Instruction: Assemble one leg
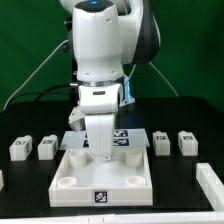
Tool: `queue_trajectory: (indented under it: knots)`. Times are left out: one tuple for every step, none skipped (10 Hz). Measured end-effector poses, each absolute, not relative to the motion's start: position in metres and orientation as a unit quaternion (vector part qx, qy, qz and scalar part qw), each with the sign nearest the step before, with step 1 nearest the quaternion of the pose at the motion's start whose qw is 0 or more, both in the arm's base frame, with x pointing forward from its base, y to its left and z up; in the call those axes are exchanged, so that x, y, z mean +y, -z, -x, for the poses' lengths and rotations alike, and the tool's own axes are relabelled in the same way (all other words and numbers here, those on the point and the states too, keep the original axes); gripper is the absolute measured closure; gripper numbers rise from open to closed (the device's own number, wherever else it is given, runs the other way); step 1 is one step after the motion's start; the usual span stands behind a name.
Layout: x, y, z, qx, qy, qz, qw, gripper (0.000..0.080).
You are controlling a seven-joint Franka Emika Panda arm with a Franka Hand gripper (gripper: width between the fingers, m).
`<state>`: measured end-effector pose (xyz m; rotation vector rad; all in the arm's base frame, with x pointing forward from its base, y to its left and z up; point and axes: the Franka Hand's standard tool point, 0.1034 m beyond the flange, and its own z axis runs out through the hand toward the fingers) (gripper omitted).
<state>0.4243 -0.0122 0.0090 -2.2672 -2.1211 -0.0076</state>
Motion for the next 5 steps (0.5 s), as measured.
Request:
queue_trajectory:
  knots:
    - [-0.012, -0.009, -0.424, -0.683, 0.003, 0.73, 0.018, 0.0741]
    - [-0.012, -0.009, -0.424, -0.683, 0.003, 0.73, 0.018, 0.0741]
    - [-0.009, -0.009, -0.426, -0.681, 0.003, 0.732, 0.018, 0.0741]
    - [0.004, -0.01, -0.433, -0.682, 0.007, 0.731, 0.015, 0.0741]
    - [0.02, -0.01, -0.442, -0.684, 0.012, 0.729, 0.014, 0.0741]
